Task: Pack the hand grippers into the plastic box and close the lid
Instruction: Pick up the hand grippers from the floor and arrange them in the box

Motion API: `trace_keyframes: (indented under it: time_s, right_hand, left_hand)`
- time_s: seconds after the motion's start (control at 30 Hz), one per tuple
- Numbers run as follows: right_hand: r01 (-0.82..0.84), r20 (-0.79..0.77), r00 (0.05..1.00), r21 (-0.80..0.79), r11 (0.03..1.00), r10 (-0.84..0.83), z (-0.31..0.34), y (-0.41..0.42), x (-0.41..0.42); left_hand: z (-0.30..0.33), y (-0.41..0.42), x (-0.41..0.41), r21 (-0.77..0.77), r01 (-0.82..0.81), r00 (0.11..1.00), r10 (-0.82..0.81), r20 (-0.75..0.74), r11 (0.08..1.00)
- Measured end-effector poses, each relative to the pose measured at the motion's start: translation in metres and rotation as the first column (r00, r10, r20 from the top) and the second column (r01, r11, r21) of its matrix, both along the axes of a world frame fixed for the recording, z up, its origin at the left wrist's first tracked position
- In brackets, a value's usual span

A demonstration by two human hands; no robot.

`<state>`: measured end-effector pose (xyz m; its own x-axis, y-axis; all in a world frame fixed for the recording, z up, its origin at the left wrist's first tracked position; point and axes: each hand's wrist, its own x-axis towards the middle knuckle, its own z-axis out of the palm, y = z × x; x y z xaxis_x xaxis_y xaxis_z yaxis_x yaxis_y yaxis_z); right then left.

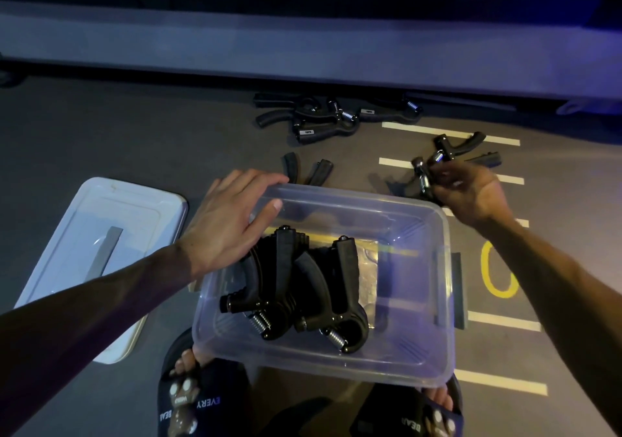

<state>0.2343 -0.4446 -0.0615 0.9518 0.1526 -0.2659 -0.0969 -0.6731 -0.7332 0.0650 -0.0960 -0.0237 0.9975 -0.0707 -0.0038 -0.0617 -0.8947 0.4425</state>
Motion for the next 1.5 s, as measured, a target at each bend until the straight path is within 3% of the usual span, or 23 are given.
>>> trace_keyframes:
  time_s: [0.1, 0.23, 0.3, 0.33, 0.37, 0.43, 0.47, 0.57, 0.67, 0.73, 0.8, 0.87, 0.93, 1.0, 1.1, 1.23, 1.33, 1.5]
  right_hand:
    - [-0.013, 0.026, 1.0, 0.292, 0.956, 0.005, 0.051, 0.017, 0.007]
    - [-0.25, 0.043, 0.962, 0.54, 0.804, 0.27, 0.114, 0.049, -0.009]
    - [-0.338, 0.061, 0.92, 0.624, 0.704, 0.387, 0.127, 0.069, -0.026]
    - [-0.359, 0.068, 0.905, 0.651, 0.668, 0.421, 0.13, 0.078, -0.036]
    - [-0.374, 0.07, 0.89, 0.676, 0.635, 0.451, 0.13, 0.085, -0.045]
    - [-0.399, 0.057, 0.85, 0.72, 0.568, 0.524, 0.131, 0.095, -0.064]
    - [-0.419, 0.052, 0.823, 0.726, 0.545, 0.565, 0.131, 0.097, -0.072]
    - [-0.483, 0.069, 0.787, 0.687, 0.542, 0.614, 0.129, 0.099, -0.087]
    - [-0.479, 0.039, 0.8, 0.644, 0.597, 0.599, 0.122, 0.097, -0.094]
    - [-0.524, 0.02, 0.771, 0.589, 0.615, 0.637, 0.117, 0.095, -0.098]
    - [-0.525, -0.006, 0.766, 0.57, 0.632, 0.642, 0.115, 0.093, -0.101]
    - [-0.414, -0.031, 0.842, 0.604, 0.681, 0.539, 0.116, 0.091, -0.098]
    - [-0.211, -0.093, 0.934, 0.636, 0.742, 0.345, 0.124, 0.09, -0.088]
    - [-0.136, -0.161, 0.949, 0.564, 0.814, 0.27, 0.133, 0.089, -0.078]
    - [-0.337, -0.147, 0.885, 0.449, 0.827, 0.441, 0.145, 0.087, -0.073]
    - [-0.504, -0.074, 0.827, 0.344, 0.792, 0.558, 0.163, 0.086, -0.071]
    - [-0.647, 0.061, 0.762, 0.108, 0.755, 0.644, 0.178, 0.087, -0.072]
    - [-0.653, 0.16, 0.664, -0.352, 0.67, 0.731, 0.207, 0.075, -0.068]
  left_hand:
    - [0.002, 0.001, 0.0, 0.001, 0.008, 1.0, -0.008, -0.016, 1.0]
    - [0.017, -0.002, 0.002, -0.036, 0.008, 0.997, -0.006, 0.076, 0.999]
    - [0.031, -0.008, 0.003, -0.148, -0.035, 0.988, 0.056, 0.142, 0.988]
    - [0.04, -0.013, 0.003, -0.28, -0.085, 0.989, 0.116, 0.096, 0.956]
    - [0.05, -0.02, 0.004, -0.456, -0.149, 0.987, 0.163, -0.009, 0.878]
    - [0.067, -0.038, 0.004, -0.761, -0.251, 0.968, 0.143, -0.207, 0.598]
    - [0.072, -0.045, 0.003, -0.838, -0.288, 0.957, 0.118, -0.264, 0.463]
    - [0.083, -0.054, 0.002, -0.878, -0.422, 0.906, 0.079, -0.415, 0.227]
    - [0.084, -0.053, -0.001, -0.853, -0.509, 0.851, -0.081, -0.518, 0.113]
    - [0.082, -0.056, -0.004, -0.847, -0.509, 0.838, -0.139, -0.528, 0.152]
    - [0.076, -0.059, -0.006, -0.848, -0.5, 0.85, -0.087, -0.52, 0.175]
    - [0.069, -0.058, -0.004, -0.859, -0.458, 0.882, -0.001, -0.471, 0.227]
    - [0.065, -0.056, -0.003, -0.845, -0.375, 0.924, 0.081, -0.374, 0.382]
    - [0.065, -0.058, -0.003, -0.809, -0.297, 0.952, 0.086, -0.295, 0.508]
    - [0.069, -0.07, -0.005, -0.802, -0.191, 0.977, 0.03, -0.211, 0.566]
    - [0.068, -0.081, -0.009, -0.687, -0.095, 0.995, 0.064, -0.07, 0.721]
    - [0.07, -0.087, -0.012, -0.664, -0.046, 0.999, 0.05, -0.013, 0.746]
    - [0.07, -0.085, -0.009, -0.553, 0.085, 0.996, -0.081, 0.032, 0.829]
